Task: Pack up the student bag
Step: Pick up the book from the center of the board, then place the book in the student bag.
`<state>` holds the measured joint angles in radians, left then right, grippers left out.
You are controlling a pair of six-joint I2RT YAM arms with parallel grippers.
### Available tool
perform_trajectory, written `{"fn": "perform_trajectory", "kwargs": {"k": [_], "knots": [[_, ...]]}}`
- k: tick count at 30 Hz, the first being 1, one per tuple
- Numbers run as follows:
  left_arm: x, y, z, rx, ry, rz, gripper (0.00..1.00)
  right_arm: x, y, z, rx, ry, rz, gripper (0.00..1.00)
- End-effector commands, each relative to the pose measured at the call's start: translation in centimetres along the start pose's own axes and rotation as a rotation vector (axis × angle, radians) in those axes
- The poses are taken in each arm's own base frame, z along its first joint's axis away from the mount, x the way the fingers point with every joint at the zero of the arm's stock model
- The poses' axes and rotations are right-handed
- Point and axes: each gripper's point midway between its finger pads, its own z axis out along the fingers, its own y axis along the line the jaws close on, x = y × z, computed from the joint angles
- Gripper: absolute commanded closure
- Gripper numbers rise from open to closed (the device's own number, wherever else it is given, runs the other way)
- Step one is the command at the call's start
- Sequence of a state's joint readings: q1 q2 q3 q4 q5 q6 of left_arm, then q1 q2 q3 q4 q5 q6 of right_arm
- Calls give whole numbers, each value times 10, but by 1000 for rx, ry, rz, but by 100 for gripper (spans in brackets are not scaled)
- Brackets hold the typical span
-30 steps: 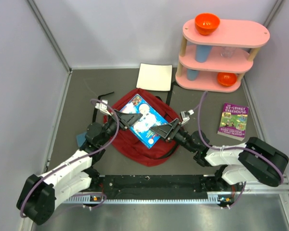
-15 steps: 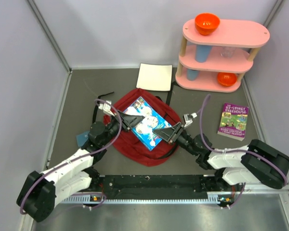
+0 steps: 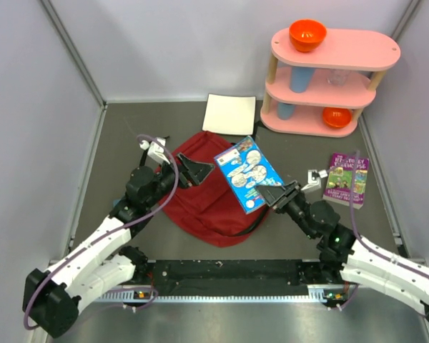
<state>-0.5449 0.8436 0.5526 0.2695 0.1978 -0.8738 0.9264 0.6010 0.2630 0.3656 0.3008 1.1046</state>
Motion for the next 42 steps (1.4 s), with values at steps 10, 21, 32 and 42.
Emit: {"fn": "perform_trajectory", "kwargs": {"k": [10,21,32,42], "knots": [[40,0,25,-239,176,460,1,-73,-46,-52,379,-217,-213,100],[125,-61,51,30,438,779,1,-117,-71,-107,511,-405,-202,100],[207,-54,72,65,745,900,2,-131,-72,-131,521,-450,-195,100],[225,-30,70,-27,857,930,16,-129,-74,-131,524,-444,-180,100]]}}
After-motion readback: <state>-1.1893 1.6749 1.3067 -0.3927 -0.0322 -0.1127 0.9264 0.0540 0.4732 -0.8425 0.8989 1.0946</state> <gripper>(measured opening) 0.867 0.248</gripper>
